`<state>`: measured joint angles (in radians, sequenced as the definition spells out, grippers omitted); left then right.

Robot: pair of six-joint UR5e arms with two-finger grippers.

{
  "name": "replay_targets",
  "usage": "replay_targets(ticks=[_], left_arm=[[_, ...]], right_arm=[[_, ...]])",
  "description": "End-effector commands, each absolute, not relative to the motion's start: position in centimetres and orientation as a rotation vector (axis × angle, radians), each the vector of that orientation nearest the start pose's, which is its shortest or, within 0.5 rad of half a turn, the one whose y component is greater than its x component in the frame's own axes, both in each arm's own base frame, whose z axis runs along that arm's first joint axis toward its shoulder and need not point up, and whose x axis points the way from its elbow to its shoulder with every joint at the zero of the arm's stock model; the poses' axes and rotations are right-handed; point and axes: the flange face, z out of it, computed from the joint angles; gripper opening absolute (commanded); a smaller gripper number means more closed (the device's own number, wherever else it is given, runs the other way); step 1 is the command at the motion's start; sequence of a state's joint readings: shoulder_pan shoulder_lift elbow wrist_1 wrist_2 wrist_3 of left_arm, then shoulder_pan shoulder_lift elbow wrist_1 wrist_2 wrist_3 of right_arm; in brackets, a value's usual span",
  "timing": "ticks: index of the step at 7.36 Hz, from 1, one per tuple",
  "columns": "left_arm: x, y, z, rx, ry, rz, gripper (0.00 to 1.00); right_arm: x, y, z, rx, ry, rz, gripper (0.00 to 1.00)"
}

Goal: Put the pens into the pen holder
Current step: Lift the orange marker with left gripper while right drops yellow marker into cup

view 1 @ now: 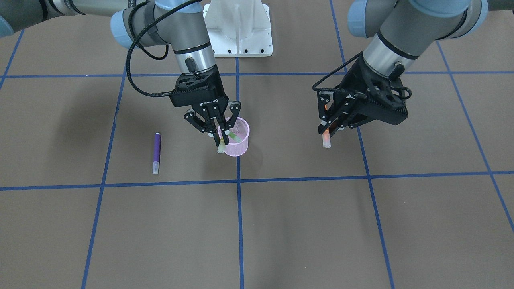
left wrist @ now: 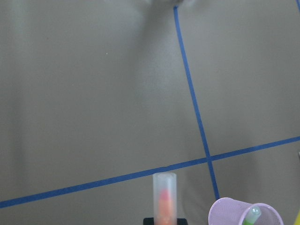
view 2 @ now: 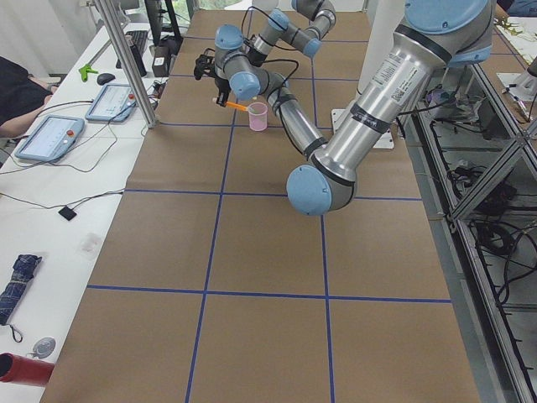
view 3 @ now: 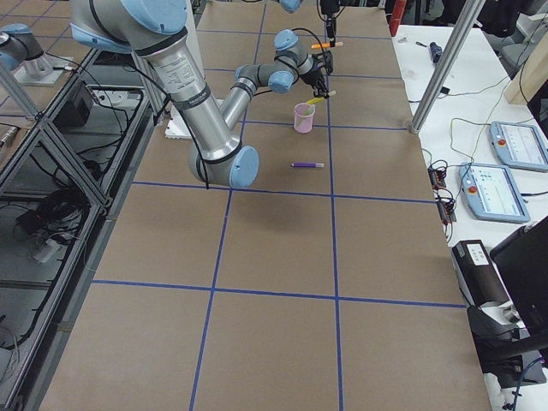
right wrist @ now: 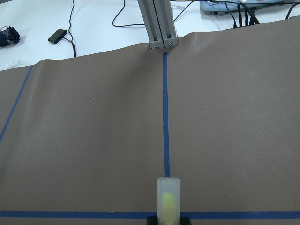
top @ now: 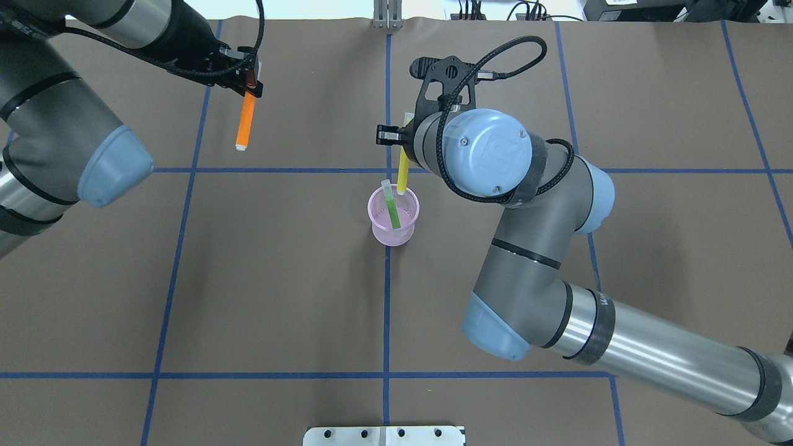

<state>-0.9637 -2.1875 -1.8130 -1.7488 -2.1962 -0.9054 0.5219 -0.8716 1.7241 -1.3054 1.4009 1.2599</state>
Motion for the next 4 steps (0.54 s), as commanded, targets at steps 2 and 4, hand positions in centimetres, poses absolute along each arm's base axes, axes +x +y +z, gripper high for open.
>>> replay_targets(ticks=[2, 4], left_arm=[[27.6, -55.7, 16.1, 0.362, 1.099, 0.041, 0.00], [28.0, -55.9, 16.4, 0.355, 1.096, 0.041, 0.00]], right_arm=[[-53.3, -42.1, 15.2, 0.769, -0.859, 0.272, 0.00], [-54.5, -40.5, 15.7, 0.849, -0.806, 0.284, 0.00]])
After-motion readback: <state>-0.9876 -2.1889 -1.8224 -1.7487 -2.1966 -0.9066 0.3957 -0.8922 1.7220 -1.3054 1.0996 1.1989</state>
